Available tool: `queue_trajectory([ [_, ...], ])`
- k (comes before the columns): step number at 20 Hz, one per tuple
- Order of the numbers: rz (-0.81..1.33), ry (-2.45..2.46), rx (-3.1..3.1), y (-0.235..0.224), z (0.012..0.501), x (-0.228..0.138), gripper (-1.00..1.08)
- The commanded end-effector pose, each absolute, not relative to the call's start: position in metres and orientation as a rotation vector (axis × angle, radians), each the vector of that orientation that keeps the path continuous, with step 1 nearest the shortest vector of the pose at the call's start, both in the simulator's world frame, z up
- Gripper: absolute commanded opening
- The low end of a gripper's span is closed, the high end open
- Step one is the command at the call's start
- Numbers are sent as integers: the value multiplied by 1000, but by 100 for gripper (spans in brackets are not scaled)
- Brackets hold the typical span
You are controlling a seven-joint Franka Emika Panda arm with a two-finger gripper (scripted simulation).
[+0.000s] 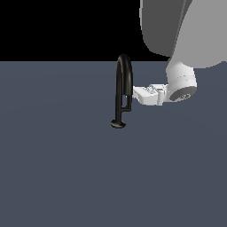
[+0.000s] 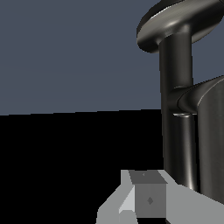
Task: Turn on the faucet by rotating a designated handle.
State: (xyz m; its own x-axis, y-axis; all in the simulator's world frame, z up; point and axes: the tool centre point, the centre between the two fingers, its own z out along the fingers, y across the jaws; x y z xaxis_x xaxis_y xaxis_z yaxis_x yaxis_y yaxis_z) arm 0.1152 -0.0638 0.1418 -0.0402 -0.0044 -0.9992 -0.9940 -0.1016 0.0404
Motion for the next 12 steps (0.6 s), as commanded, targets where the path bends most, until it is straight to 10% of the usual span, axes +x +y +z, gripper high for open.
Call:
queue_trajectory([
  [1,1313,1191,-1266,-64,142,115,-100],
  [12,1313,1191,-1266,-65,147,101,-100],
])
